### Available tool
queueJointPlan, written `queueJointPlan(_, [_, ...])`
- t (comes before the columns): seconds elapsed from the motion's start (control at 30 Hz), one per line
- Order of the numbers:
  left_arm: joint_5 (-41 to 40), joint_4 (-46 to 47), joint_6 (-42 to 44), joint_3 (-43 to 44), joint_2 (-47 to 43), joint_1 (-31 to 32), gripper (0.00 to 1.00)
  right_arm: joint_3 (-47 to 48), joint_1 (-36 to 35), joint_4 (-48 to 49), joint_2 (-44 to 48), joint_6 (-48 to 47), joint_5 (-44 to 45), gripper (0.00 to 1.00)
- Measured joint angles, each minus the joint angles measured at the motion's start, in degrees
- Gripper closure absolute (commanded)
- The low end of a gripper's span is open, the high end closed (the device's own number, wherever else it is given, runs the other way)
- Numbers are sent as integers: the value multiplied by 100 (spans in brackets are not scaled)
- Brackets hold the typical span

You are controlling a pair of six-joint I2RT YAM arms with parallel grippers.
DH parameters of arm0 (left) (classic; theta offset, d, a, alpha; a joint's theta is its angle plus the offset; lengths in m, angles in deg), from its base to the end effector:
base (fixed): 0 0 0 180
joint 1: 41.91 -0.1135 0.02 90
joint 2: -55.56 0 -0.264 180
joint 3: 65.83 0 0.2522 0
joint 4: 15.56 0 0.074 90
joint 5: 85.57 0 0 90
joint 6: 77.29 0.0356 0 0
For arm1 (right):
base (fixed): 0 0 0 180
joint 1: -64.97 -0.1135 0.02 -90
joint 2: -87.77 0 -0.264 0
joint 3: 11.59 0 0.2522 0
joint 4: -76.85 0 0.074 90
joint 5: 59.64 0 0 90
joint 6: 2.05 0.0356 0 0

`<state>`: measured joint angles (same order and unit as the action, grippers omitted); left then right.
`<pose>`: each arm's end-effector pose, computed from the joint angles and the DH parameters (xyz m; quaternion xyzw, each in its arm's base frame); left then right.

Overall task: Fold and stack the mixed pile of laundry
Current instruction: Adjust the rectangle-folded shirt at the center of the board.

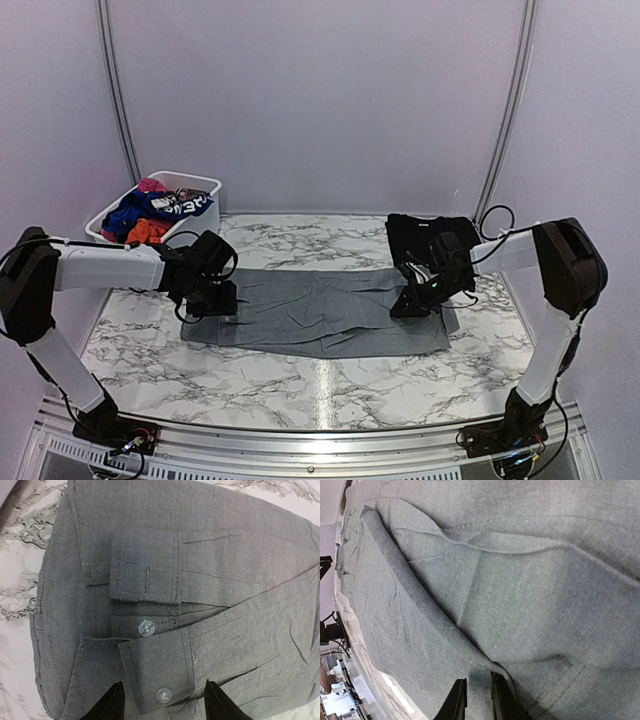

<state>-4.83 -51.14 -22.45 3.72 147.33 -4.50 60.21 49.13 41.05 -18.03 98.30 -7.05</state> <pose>0.2575 -0.1897 0.1897 -0.0036 0.9579 -0.1011 0.2687 0.3176 0.1126 0.1305 -0.1008 0.9287 0.3451 0.0903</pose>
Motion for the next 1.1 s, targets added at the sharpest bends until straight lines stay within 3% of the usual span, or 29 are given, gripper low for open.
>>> queueJointPlan(0.33, [155,103,-195,155,717,-142,38,31,72,-256,94,-105,177,80])
queueJointPlan(0.63, [216,87,-13,459,909,-157,81,68,133,-511,262,-122,264,80])
queueJointPlan(0.73, [212,46,116,527,780,-157,100,109,138,-546,273,-127,310,80])
queueJointPlan(1.1, [234,101,743,796,538,-157,100,107,232,-664,520,-144,457,80])
